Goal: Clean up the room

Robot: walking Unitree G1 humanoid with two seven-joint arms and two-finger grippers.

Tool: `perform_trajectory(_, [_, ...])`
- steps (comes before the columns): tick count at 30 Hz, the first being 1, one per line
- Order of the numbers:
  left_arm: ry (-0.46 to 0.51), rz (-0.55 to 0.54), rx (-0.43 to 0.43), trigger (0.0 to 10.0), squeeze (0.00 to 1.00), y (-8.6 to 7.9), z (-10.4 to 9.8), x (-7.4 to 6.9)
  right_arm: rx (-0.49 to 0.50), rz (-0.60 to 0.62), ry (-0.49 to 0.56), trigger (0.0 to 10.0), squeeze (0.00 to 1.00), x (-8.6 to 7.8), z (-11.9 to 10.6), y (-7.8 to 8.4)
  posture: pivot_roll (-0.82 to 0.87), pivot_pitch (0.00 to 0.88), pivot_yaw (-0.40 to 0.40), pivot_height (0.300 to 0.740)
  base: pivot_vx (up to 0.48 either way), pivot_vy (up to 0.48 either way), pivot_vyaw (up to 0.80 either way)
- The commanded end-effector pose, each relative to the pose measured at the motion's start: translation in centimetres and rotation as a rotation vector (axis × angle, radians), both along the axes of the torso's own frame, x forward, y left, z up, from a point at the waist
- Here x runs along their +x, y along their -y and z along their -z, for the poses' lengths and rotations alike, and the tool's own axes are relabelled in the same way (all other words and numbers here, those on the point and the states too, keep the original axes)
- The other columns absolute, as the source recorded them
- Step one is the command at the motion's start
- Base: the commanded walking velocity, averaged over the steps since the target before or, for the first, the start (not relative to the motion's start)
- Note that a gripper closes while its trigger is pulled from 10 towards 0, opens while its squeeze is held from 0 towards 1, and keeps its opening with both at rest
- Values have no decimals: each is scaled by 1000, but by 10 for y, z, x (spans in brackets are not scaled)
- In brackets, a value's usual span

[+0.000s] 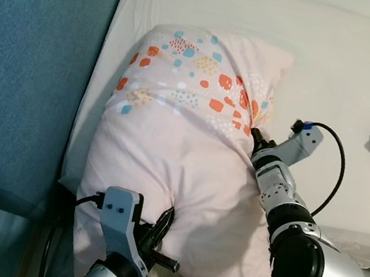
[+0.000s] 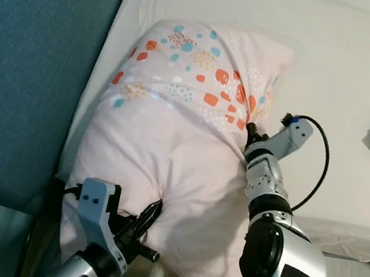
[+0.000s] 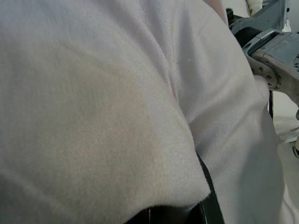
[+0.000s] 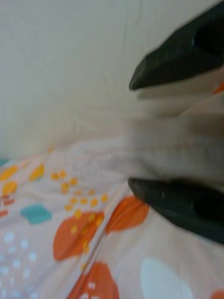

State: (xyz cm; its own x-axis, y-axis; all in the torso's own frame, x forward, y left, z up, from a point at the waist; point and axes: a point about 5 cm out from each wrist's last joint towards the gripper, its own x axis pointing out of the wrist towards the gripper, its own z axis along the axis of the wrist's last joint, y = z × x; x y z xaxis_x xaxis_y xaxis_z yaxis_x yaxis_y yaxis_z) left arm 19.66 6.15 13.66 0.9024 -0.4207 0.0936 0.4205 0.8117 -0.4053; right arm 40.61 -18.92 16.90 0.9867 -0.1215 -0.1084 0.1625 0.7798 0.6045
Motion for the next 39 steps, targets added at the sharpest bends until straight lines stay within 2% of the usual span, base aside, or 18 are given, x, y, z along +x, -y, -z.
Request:
perform_trajectory(1, [25, 45, -33, 0, 0, 9, -6, -6, 43, 36, -65, 10000, 1000, -8, 21, 4, 175, 368, -118, 570, 0, 0, 0])
perform_trajectory(7, [75, 12, -10, 0, 0, -28, -17, -3, 67, 122, -32, 10000, 1000, -12, 24, 14, 149, 347, -115, 570, 0, 0, 0])
perform_trajectory(8, [90, -12, 34, 0, 0, -48, -21, -4, 27, 141, 2, 10000, 525, -15, 24, 20, 152, 346, -111, 570, 0, 0, 0])
perform_trajectory(11, [94, -29, 62, 0, 0, -56, -22, -4, 15, 153, 18, 10000, 525, -16, 24, 23, 152, 346, -111, 570, 0, 0, 0])
perform_trajectory(12, [95, -51, 90, 0, 0, -64, -22, -4, 8, 168, 36, 10000, 0, -17, 23, 27, 158, 349, -108, 570, 0, 0, 0])
perform_trajectory(13, [93, -86, 128, 10000, 0, -77, -23, -5, 7, 184, 47, 10000, 0, -18, 23, 32, 162, 351, -106, 570, 0, 0, 0])
perform_trajectory(14, [93, -86, 128, 10000, 0, -77, -23, -5, 7, 184, 47, 10000, 0, -18, 23, 32, 162, 351, -106, 570, 0, 0, 0])
perform_trajectory(15, [80, -144, 188, 10000, 0, -103, -23, -8, 18, 190, 64, 4078, 0, -19, 21, 39, 180, 360, -101, 570, 0, 0, 0])
perform_trajectory(16, [80, -144, 188, 10000, 0, -103, -23, -8, 18, 190, 64, 4078, 0, -19, 21, 39, 180, 360, -101, 570, 0, 0, 0])
perform_trajectory(17, [75, -159, 207, 10000, 0, -112, -24, -11, 23, 190, 59, 0, 0, -19, 21, 41, 180, 360, -101, 570, 0, 0, 0])
perform_trajectory(19, [71, -171, 218, 10000, 0, -118, -25, -14, 23, 190, 58, 0, 0, -19, 20, 43, 193, 364, -100, 570, 0, 0, 0])
perform_trajectory(20, [67, -171, 220, 10000, 706, -121, -26, -17, 12, 192, 49, 0, 0, -18, 19, 44, 193, 364, -100, 570, 0, 0, 0])
perform_trajectory(21, [57, -147, 206, 10000, 1000, -118, -27, -21, 13, 192, 47, 0, 0, -18, 17, 45, 206, 369, -99, 570, 0, 0, 0])
perform_trajectory(28, [12, -41, 160, 10000, 1000, -92, -25, -31, -25, 198, 26, 824, 0, -16, 12, 48, 206, 367, -99, 570, 0, 0, 0])
perform_trajectory(29, [6, -41, 139, 10000, 267, -90, -26, -31, -31, 206, 20, 10000, 0, -16, 12, 50, 209, 369, -98, 570, 0, 0, 0])
perform_trajectory(30, [6, -41, 139, 10000, 267, -90, -26, -31, -31, 206, 20, 10000, 0, -16, 12, 50, 209, 369, -98, 570, 0, 0, 0])
perform_trajectory(31, [1, -45, 116, 10000, 0, -92, -28, -30, -27, 221, 15, 10000, 0, -17, 12, 54, 211, 369, -97, 570, 0, 0, 0])
perform_trajectory(39, [-11, -76, 142, 10000, 0, -112, -29, -34, -11, 251, 10, 10000, 0, -19, 12, 61, 210, 370, -95, 570, 0, 0, 0])
